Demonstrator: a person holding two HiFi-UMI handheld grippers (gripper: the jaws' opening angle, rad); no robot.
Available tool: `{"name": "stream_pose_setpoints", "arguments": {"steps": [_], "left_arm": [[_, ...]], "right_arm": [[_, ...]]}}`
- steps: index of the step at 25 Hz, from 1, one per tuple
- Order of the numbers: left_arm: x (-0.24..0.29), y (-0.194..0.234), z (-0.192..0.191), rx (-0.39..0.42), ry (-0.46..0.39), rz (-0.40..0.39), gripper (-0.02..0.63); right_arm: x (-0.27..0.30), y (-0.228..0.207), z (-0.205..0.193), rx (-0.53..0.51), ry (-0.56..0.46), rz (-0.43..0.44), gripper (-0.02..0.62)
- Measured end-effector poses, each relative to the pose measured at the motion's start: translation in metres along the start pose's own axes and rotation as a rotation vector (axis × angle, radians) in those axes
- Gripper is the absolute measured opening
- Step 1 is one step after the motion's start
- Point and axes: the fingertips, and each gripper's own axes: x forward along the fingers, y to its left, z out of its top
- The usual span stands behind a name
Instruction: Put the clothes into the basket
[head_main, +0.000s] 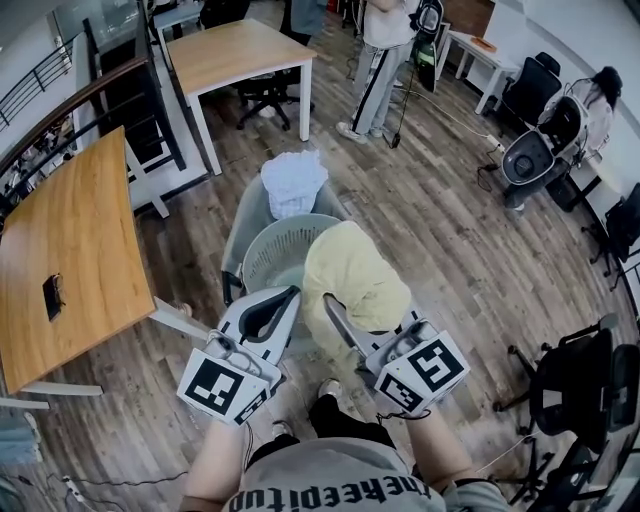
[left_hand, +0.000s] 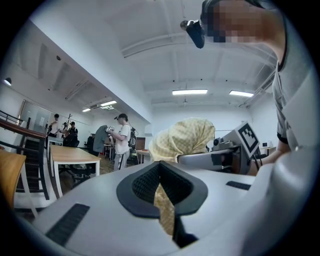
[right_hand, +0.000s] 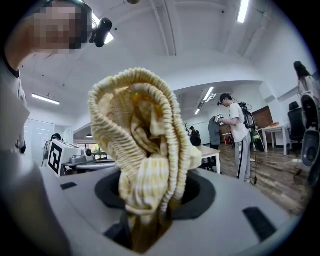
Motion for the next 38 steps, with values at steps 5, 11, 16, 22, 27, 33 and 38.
{"name": "stream_pose_setpoints", "arguments": {"steps": [5,11,16,22,27,33,38], "left_arm": [[0.020,0.002,-0.004,-0.001,0.009,0.028,0.014],[0.041,0.003,-0.011,-0.001,0.027,0.069,0.014],[0.051,-0.005,-0.016,0.009,0.037,0.084,0.014],[0.053,0.002,-0.014,0.013,0.048,0.088,0.014],[0.055,0.009,-0.018,0.006,0.054,0.066,0.014],[0.061,0.024,-0.015,0.003,0.041,0.004,0.014],[0.062,0.048,-0.017,-0.010,0.048,-0.060,0.014]], "right_arm": [[0.005,-0.021,0.001,0.003,0.000,0.033,0.201],[0.007,-0.043,-0.004,0.010,0.010,0.072,0.201],[0.001,-0.057,-0.006,0.014,0.009,0.089,0.201],[0.008,-0.062,-0.003,0.027,-0.005,0.084,0.201],[0.012,-0.064,-0.004,0.027,-0.005,0.056,0.201],[0.025,-0.068,-0.001,0.024,-0.008,-0.013,0.201],[0.044,-0.067,-0.003,0.025,-0.011,-0.081,0.201]]}}
